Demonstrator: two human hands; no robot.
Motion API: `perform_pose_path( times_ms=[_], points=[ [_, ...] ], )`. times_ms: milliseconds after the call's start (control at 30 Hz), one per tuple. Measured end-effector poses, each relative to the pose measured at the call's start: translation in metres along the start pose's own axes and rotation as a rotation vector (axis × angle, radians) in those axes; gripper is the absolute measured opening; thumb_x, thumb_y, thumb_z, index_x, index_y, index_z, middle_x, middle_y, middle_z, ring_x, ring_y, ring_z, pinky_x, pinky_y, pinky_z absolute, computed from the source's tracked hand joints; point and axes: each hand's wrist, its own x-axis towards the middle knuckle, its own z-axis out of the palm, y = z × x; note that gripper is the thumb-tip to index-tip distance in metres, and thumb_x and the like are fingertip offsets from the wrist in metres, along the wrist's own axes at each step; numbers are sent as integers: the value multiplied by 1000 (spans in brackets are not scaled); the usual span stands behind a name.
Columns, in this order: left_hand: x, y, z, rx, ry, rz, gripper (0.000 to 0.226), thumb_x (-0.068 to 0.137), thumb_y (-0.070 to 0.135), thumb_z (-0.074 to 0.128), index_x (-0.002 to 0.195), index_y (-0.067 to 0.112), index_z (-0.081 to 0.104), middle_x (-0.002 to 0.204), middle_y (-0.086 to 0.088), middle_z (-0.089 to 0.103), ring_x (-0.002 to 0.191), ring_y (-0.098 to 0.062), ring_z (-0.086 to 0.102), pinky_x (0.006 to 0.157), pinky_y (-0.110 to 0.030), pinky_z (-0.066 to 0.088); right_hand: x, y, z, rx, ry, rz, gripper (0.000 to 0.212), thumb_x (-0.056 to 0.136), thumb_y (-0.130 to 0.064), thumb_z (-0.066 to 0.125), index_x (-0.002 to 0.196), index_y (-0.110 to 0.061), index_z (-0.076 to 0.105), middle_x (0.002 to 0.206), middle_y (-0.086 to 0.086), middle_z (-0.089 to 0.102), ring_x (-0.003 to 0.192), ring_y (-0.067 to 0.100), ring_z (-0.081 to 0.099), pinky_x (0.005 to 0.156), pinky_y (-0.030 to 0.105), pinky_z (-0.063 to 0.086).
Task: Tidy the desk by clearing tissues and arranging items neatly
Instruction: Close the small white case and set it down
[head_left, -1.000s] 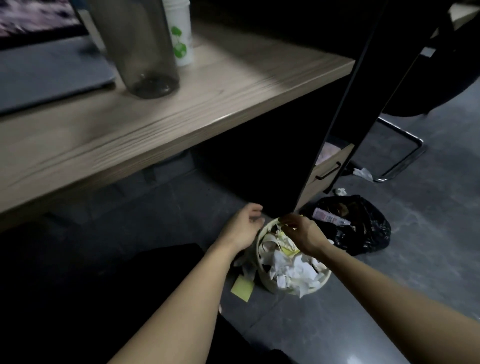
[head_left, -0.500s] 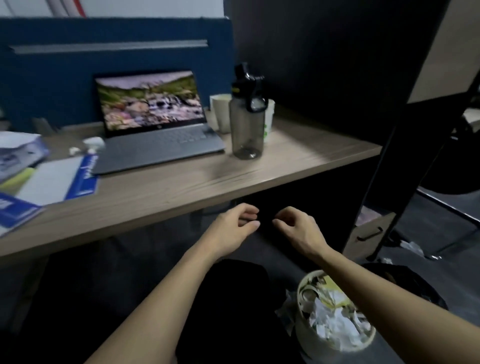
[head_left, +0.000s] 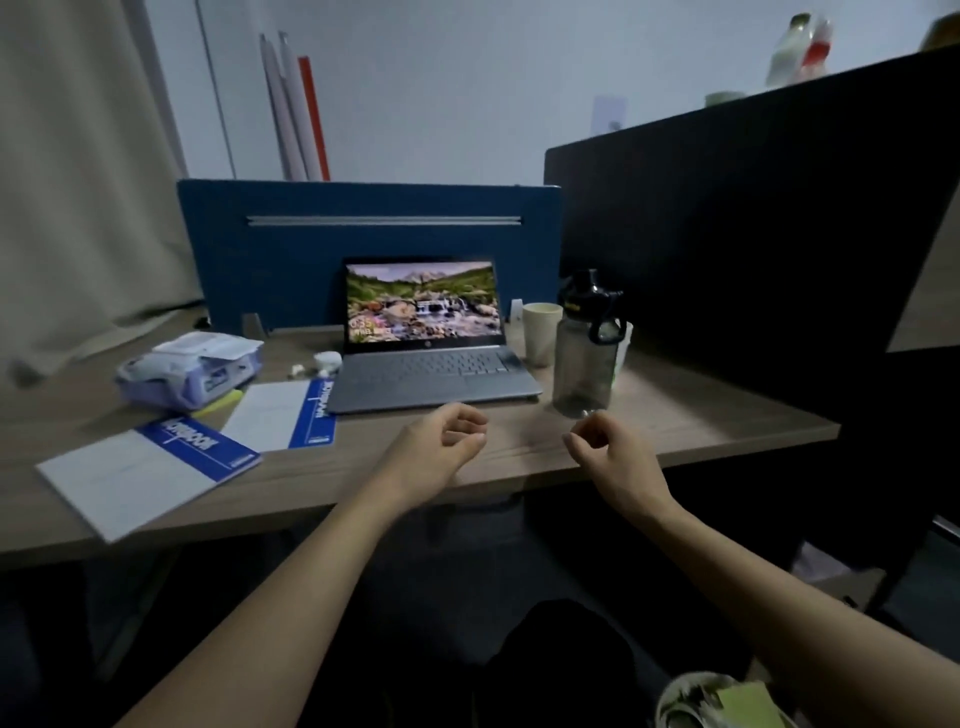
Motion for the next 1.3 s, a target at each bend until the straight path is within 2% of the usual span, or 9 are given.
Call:
perform_pose_path(
  times_ms=[200, 400, 633, 700, 867, 1000, 1100, 1167, 1300],
  points=[
    [9, -30, -48, 114, 62, -81, 18, 92, 32, 64, 111, 32, 63, 108, 16, 65, 99, 5, 60, 79, -18, 47, 31, -26, 35, 27, -88, -54, 9, 88, -29, 68, 87, -20, 65, 86, -6, 66, 83, 9, 62, 73, 26, 50],
    [26, -75, -112, 181, 191, -153, 16, 93, 27, 64, 108, 32, 61, 109, 13, 66, 104, -3, 61, 88, -27, 50, 75, -55, 96, -50, -205, -114, 13, 88, -37, 66, 98, -34, 59, 98, -12, 63, 91, 3, 59, 81, 28, 52],
    [60, -126, -175, 290, 283, -241, 22, 93, 29, 62, 116, 28, 60, 118, 11, 62, 113, -12, 57, 94, -34, 46, 137, -91, 168, -138, -269, -196, 23, 87, -44, 65, 107, -33, 60, 111, -11, 64, 106, 13, 57, 93, 43, 51],
    [74, -139, -182, 308, 282, -258, 25, 94, 30, 60, 119, 28, 59, 123, 11, 61, 115, -11, 55, 94, -33, 46, 153, -97, 187, -165, -279, -226, 24, 87, -46, 64, 108, -34, 60, 113, -12, 65, 110, 15, 56, 95, 46, 47],
    [117, -173, -186, 328, 254, -260, 27, 95, 31, 59, 122, 27, 56, 124, 9, 60, 104, -5, 56, 71, -21, 48, 190, -104, 223, -268, -261, -304, 24, 90, -48, 57, 109, -34, 59, 116, -12, 65, 115, 20, 50, 95, 47, 36],
    [152, -195, -182, 382, 269, -262, 37, 93, 28, 62, 129, 24, 55, 132, 1, 58, 111, -16, 58, 93, -40, 51, 214, -104, 240, -259, -227, -338, 20, 91, -43, 56, 108, -33, 59, 113, -11, 65, 114, 21, 48, 92, 46, 34],
    [175, -207, -183, 365, 277, -279, 39, 94, 28, 61, 131, 25, 52, 134, 2, 56, 106, -15, 60, 87, -37, 54, 221, -96, 248, -281, -189, -361, 20, 91, -42, 56, 108, -32, 59, 112, -12, 65, 114, 21, 48, 94, 45, 32],
    [187, -214, -184, 361, 273, -293, 40, 93, 30, 61, 132, 27, 51, 135, 4, 56, 108, -16, 60, 91, -40, 54, 222, -90, 250, -274, -175, -371, 19, 92, -43, 55, 107, -32, 59, 109, -13, 66, 112, 20, 49, 95, 45, 31],
    [204, -223, -187, 561, 205, -327, 45, 89, 40, 62, 131, 27, 53, 132, 4, 59, 113, -16, 57, 93, -38, 49, 222, -86, 249, -245, -157, -408, 18, 92, -42, 54, 105, -32, 59, 106, -13, 68, 110, 20, 50, 95, 45, 31]
  ],
)
